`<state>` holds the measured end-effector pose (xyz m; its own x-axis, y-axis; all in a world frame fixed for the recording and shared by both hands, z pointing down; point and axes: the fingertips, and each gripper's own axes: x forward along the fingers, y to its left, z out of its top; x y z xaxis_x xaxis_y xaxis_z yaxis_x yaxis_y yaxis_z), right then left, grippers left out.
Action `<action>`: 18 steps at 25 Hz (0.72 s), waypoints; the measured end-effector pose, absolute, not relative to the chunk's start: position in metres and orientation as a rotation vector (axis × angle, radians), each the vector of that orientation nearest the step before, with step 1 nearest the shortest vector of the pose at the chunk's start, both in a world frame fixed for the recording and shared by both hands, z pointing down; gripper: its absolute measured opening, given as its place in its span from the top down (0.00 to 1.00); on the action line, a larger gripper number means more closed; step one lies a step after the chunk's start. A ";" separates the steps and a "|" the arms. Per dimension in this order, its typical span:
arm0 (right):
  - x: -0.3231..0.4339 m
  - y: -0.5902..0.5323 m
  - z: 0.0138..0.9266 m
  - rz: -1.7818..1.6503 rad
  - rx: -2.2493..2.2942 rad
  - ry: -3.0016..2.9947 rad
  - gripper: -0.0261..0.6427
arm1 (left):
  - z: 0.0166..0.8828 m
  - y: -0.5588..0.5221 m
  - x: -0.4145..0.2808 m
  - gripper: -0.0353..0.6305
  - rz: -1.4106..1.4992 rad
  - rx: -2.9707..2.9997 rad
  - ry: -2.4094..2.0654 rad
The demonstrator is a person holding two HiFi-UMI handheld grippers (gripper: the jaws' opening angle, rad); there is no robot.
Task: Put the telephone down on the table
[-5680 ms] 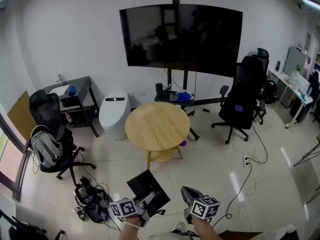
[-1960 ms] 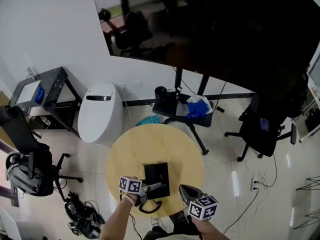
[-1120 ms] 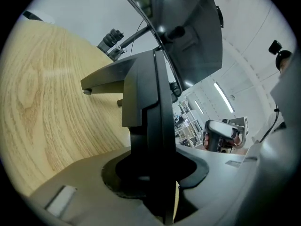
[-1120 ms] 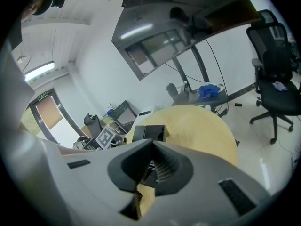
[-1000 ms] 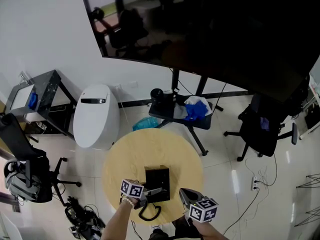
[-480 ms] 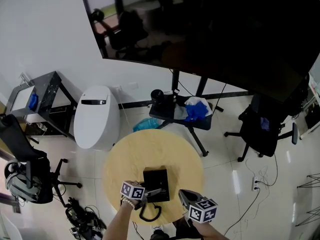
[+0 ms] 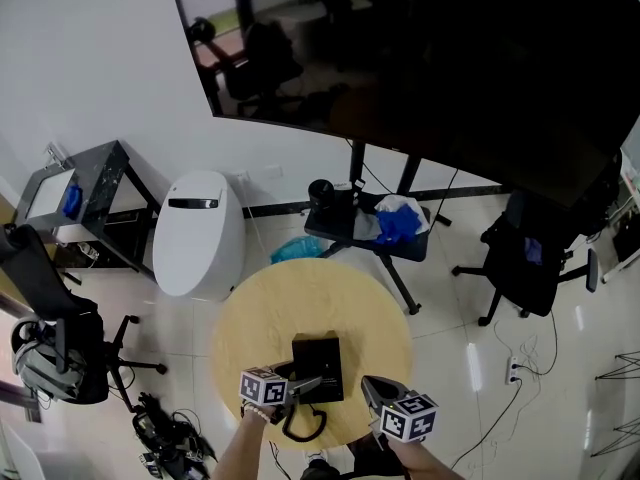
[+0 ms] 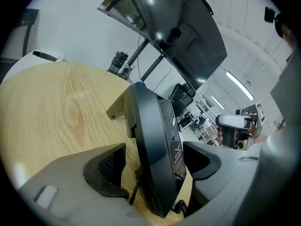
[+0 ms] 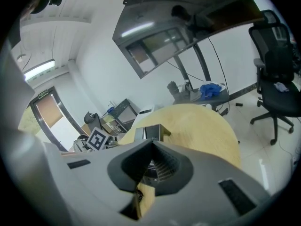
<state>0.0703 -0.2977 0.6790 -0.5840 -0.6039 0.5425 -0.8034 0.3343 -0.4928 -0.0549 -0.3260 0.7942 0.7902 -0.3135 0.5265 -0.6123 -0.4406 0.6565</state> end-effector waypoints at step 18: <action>0.069 -0.271 0.634 0.976 1.455 -2.351 0.95 | 0.639 -0.238 -0.170 0.95 -0.210 1.972 -1.157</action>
